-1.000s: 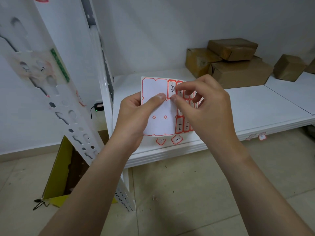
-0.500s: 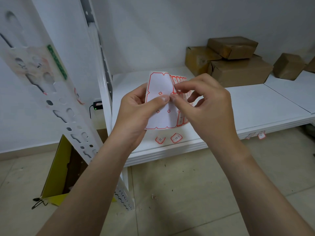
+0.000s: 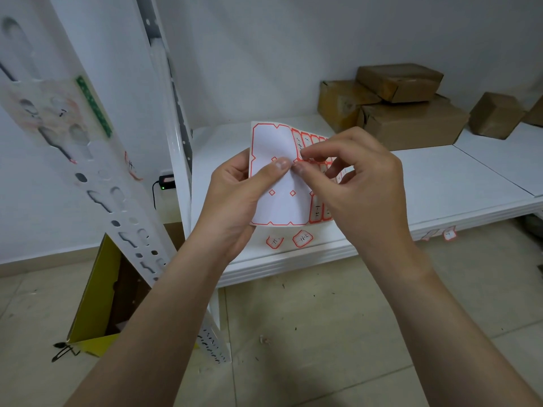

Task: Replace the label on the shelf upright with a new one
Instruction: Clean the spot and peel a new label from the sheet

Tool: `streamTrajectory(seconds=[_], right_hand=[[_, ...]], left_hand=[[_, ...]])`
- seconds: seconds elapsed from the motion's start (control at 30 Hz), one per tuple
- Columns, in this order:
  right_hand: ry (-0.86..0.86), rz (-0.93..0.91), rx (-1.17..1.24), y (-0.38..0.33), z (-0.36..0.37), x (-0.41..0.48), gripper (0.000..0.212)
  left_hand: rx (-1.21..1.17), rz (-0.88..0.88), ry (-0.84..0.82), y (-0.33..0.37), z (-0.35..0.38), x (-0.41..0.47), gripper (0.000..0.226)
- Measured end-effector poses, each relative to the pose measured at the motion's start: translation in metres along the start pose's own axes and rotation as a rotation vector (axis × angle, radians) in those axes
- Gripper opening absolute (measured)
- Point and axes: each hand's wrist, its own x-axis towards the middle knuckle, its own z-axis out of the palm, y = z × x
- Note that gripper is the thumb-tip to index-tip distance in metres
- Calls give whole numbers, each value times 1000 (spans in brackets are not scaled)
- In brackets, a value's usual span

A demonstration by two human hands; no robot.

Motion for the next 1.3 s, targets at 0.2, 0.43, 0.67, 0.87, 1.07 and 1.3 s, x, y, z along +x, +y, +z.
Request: streamTrajectory(seconds=[0.2,0.43,0.67,0.87,1.07,1.3], right_hand=[[2,-3,25,-1,-1,0,8],[-1,-19,43,-3,-2,1,6],[-9,-56,62,-3,-5,2,5],[-25,-65,97,-3,-6,3,4],[-31,-32,152,-4,-9,4,4],[-28,1,144,-4,-9,4,4]], left_hand=[[63,25,13,-1,0,1,14],[114,68,39,-3,1,3,16],[134,83,40,-3,1,2,32],[170,124,9,3,1,-2,26],[194,143,14,5,2,-3,26],[228,126,41,8,4,-4,18]])
